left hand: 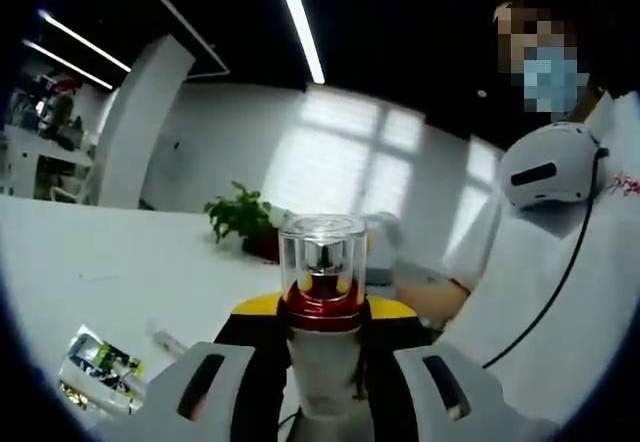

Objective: Arrange the skincare products in the storage area until every visible bottle or jar stands upright without overlapping.

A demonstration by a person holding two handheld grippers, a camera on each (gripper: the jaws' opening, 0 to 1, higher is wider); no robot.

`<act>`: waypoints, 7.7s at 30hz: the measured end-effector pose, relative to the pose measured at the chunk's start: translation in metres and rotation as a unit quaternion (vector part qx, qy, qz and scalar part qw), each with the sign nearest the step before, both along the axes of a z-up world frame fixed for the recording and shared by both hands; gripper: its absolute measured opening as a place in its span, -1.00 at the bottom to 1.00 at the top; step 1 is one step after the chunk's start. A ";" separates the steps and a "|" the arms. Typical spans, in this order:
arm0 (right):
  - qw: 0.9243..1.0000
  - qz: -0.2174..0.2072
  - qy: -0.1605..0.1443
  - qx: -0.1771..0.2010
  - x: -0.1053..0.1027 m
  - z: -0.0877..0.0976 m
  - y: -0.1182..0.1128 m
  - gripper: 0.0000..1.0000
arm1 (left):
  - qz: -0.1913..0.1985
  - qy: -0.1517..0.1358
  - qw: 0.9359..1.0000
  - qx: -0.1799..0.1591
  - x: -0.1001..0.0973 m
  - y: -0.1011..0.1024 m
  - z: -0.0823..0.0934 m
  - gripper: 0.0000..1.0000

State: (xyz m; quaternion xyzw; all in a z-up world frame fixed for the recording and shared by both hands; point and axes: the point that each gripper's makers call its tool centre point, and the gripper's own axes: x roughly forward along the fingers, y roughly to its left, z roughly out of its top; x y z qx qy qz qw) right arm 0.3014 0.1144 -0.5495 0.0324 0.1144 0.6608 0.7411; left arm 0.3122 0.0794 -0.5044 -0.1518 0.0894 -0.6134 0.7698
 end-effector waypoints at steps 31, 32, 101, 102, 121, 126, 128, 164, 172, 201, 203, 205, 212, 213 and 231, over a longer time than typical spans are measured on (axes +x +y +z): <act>0.937 -0.289 -0.179 -0.084 0.063 0.007 -0.023 -0.41 | 0.333 0.048 0.942 0.003 0.052 0.001 -0.012 -0.54; 0.936 -0.288 -0.185 -0.084 0.063 0.007 -0.023 -0.41 | 0.329 0.050 0.943 0.003 0.052 0.001 -0.011 -0.54; 0.982 -0.047 -0.074 -0.170 0.069 -0.154 -0.093 -0.47 | -0.149 -0.076 0.965 0.202 0.049 -0.099 -0.163 -0.51; 0.980 -0.048 -0.073 -0.176 0.072 -0.160 -0.094 -0.47 | -0.151 -0.072 0.965 0.204 0.052 -0.100 -0.169 -0.51; 0.969 -0.058 -0.054 -0.234 0.108 -0.220 -0.110 -0.47 | -0.160 -0.042 0.964 0.210 0.087 -0.108 -0.224 -0.49; 0.968 -0.062 -0.050 -0.236 0.118 -0.226 -0.111 -0.47 | -0.163 -0.039 0.965 0.202 0.097 -0.110 -0.228 -0.49; 0.968 -0.063 -0.052 -0.236 0.121 -0.225 -0.113 -0.47 | -0.163 -0.042 0.965 0.199 0.102 -0.111 -0.227 -0.48; 0.969 -0.057 -0.065 -0.232 0.200 -0.221 -0.126 -0.46 | -0.151 -0.063 0.968 0.190 0.185 -0.124 -0.226 -0.49; 0.969 -0.078 -0.063 -0.226 0.201 -0.220 -0.126 -0.42 | -0.146 -0.050 0.970 0.187 0.185 -0.123 -0.224 -0.46; 0.951 -0.183 -0.048 -0.244 0.180 -0.191 -0.152 0.29 | -0.020 -0.032 0.983 0.179 0.175 -0.076 -0.181 0.32; 0.951 -0.195 -0.046 -0.237 0.175 -0.186 -0.153 0.36 | -0.008 -0.026 0.984 0.174 0.172 -0.069 -0.177 0.37; 0.950 -0.203 -0.044 -0.233 0.171 -0.183 -0.157 0.39 | 0.005 -0.024 0.985 0.168 0.169 -0.064 -0.173 0.37; 0.946 -0.230 -0.035 -0.228 0.152 -0.177 -0.168 0.51 | 0.054 -0.017 0.986 0.157 0.154 -0.042 -0.159 0.47; 0.945 -0.233 -0.033 -0.225 0.149 -0.175 -0.169 0.52 | 0.062 -0.018 0.986 0.156 0.152 -0.037 -0.157 0.48; 0.947 -0.266 0.001 -0.177 0.101 -0.155 -0.149 0.87 | 0.161 0.040 0.973 0.163 0.109 0.022 -0.167 0.75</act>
